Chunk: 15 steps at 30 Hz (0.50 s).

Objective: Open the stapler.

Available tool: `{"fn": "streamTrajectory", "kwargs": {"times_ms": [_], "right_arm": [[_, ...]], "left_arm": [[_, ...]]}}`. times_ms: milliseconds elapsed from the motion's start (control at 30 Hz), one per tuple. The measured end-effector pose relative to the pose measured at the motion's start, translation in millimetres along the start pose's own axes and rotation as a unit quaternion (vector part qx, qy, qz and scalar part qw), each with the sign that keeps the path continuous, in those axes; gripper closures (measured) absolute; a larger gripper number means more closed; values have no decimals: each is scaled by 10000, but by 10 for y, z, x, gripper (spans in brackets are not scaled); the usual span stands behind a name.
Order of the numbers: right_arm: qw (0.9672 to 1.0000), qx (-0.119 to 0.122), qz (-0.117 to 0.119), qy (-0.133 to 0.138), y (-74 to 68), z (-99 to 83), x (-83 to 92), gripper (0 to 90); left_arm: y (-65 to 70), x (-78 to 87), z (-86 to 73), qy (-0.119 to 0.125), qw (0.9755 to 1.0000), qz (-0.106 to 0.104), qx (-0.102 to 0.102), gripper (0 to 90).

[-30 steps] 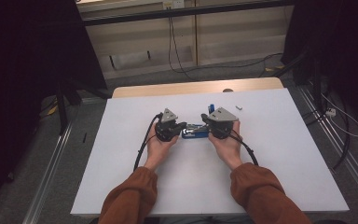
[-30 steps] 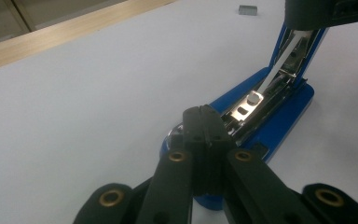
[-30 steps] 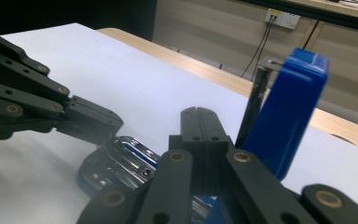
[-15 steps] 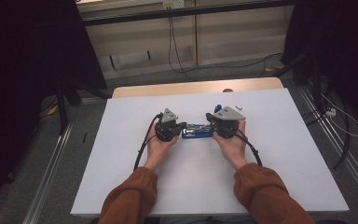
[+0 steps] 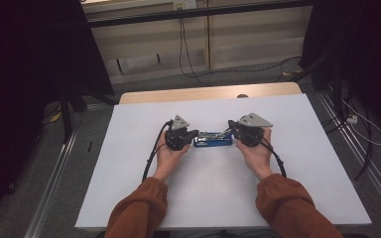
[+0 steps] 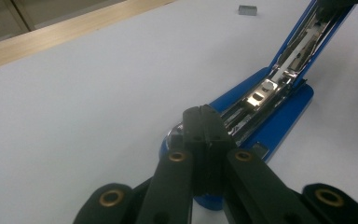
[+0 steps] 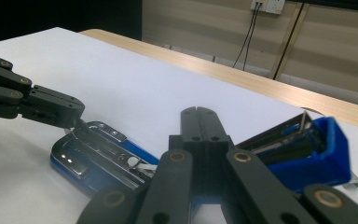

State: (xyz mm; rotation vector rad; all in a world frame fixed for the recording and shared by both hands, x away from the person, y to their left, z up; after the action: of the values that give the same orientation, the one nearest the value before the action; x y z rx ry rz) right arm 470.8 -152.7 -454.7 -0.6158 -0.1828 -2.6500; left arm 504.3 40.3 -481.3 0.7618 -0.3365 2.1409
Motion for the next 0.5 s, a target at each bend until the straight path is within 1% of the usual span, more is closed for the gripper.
{"fn": "streamTrajectory", "kwargs": {"times_ms": [67, 167, 400, 500], "right_arm": [[10000, 22, 1, 2, 15, 4, 11, 900], [10000, 2, 69, 6, 23, 4, 26, 900], [9999, 52, 88, 7, 27, -2, 67, 900], [9999, 91, 80, 9, 30, 7, 66, 900]], "left_arm": [[0, 0, 0, 1, 10000, 1, -8, 900], [1, 0, 1, -2, 10000, 1, -16, 900], [-3, 0, 1, -6, 10000, -5, -20, 900], [-1, -5, 0, 26, 10000, -41, 17, 900]]}}
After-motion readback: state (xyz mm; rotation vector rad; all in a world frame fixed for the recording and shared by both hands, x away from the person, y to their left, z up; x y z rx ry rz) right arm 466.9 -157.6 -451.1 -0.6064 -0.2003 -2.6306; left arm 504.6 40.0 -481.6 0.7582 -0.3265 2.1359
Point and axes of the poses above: each handheld gripper's, and its own axes: x roughly backward along the jaws, z roughly out of its top, y roughly to its right, the point moved 6 cm from there along -x, roughly forward along the jaws, and after that the axes turned 6 degrees about -y, right-handed, at the moved point
